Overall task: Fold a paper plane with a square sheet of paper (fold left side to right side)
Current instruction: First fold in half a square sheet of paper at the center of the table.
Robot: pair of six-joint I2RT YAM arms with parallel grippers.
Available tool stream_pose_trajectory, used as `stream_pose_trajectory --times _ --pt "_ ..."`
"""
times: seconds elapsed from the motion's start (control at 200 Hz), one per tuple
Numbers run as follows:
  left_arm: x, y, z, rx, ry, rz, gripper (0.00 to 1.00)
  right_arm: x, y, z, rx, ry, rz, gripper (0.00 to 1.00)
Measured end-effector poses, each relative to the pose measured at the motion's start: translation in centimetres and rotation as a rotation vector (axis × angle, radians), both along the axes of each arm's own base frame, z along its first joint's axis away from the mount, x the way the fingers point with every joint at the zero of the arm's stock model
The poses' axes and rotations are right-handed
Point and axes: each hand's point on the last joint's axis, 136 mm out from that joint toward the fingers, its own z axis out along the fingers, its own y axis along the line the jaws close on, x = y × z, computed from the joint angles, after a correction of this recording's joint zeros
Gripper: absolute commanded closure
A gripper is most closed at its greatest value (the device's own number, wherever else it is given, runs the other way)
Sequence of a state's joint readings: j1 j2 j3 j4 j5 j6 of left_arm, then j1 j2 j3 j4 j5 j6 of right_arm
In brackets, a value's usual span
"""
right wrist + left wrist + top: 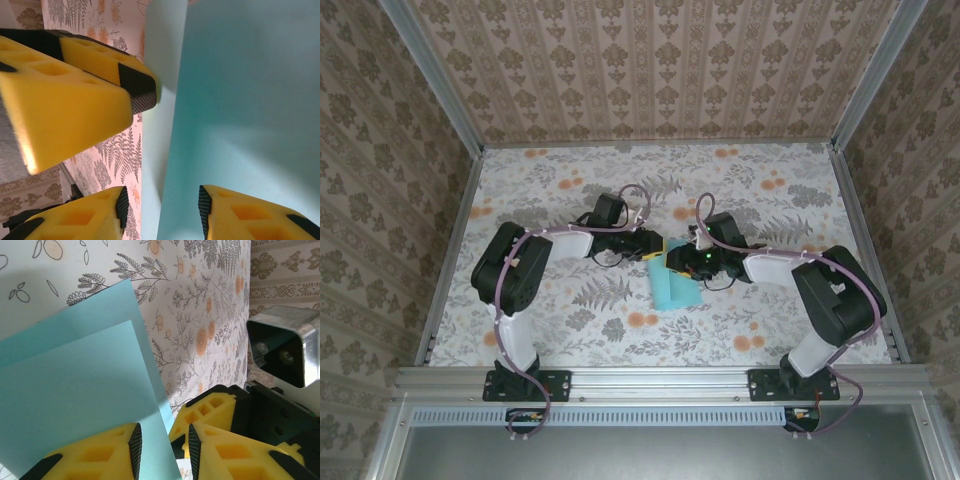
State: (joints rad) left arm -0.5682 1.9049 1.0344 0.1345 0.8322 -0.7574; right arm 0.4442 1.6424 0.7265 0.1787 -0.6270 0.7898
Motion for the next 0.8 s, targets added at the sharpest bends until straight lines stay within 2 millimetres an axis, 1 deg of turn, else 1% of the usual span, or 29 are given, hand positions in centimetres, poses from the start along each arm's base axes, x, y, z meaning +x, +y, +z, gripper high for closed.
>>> stream_pose_trajectory --times 0.145,0.39,0.485,0.585,0.675,0.8 --pt "0.08 -0.05 -0.21 0.003 0.004 0.000 0.67 -0.16 0.09 -0.38 0.004 0.019 0.003 0.66" --pt "-0.07 0.01 -0.47 0.009 0.015 -0.001 0.66 -0.15 0.14 -0.37 0.009 0.026 -0.001 0.90" --pt "-0.10 0.03 -0.50 0.011 0.017 -0.001 0.66 -0.15 0.13 -0.38 0.008 0.026 -0.001 0.97" --pt "-0.21 0.09 -0.59 0.016 0.023 -0.001 0.65 -0.12 0.11 -0.38 0.005 0.020 0.002 1.00" --pt "-0.29 0.14 -0.65 0.019 0.028 -0.002 0.63 -0.06 0.06 -0.41 -0.002 0.016 0.003 1.00" --pt "-0.35 0.28 -0.24 0.023 0.013 -0.006 0.54 0.15 -0.22 -0.64 -0.032 0.012 -0.004 1.00"
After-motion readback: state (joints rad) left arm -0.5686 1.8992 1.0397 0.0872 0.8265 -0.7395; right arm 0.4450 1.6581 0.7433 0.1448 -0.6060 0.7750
